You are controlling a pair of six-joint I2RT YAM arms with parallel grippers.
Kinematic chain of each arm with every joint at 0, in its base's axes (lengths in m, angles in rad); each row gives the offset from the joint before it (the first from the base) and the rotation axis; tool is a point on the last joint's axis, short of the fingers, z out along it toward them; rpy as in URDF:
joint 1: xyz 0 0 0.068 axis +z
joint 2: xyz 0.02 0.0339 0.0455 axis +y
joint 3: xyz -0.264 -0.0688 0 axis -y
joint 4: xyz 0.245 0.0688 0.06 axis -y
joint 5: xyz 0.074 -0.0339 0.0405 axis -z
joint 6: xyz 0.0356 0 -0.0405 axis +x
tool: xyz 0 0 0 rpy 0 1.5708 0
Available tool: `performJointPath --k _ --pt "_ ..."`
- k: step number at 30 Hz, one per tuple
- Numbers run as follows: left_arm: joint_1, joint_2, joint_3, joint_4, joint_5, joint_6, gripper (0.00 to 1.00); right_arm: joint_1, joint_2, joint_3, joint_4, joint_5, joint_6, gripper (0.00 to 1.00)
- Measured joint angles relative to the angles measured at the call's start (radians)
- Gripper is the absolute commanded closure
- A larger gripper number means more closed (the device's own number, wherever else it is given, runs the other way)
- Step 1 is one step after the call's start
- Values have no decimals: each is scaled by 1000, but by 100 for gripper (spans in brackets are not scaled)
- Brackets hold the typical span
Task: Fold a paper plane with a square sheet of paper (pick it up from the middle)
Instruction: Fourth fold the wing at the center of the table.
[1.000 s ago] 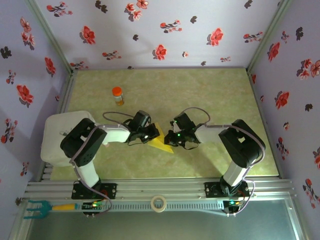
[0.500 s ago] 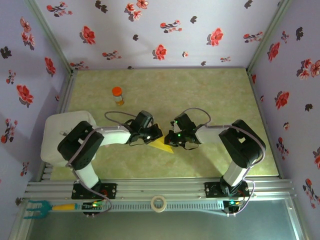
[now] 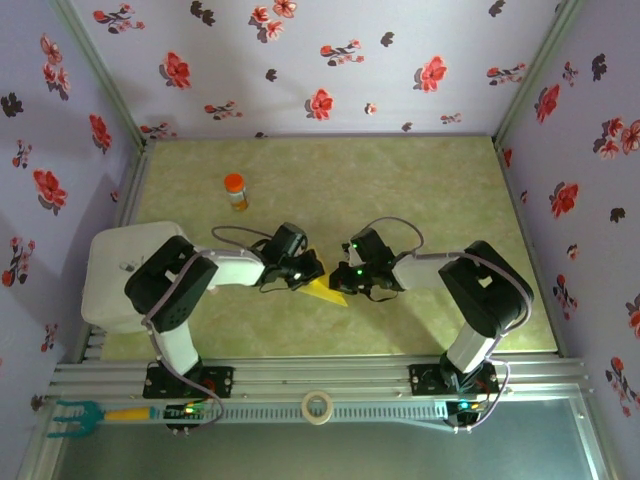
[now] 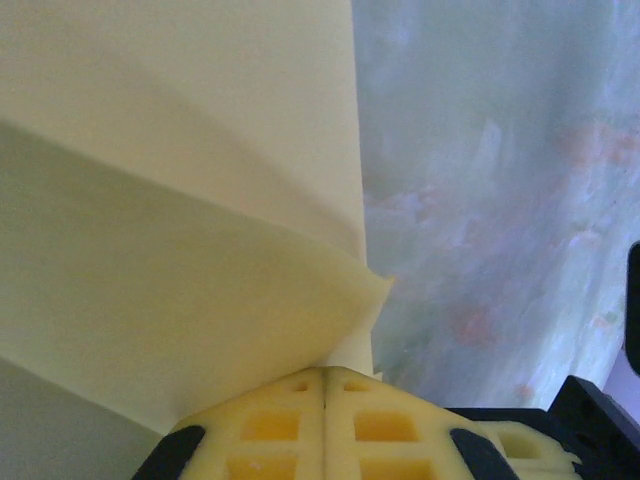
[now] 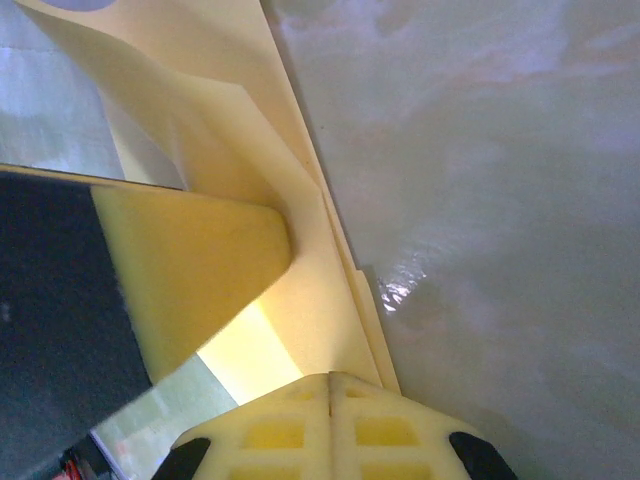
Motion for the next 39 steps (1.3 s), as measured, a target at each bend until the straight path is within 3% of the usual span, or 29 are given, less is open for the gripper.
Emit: performJointPath --k 39 --pt "330 -16 3 -106 104 198 96 24 -4 -21 56 33 0 100"
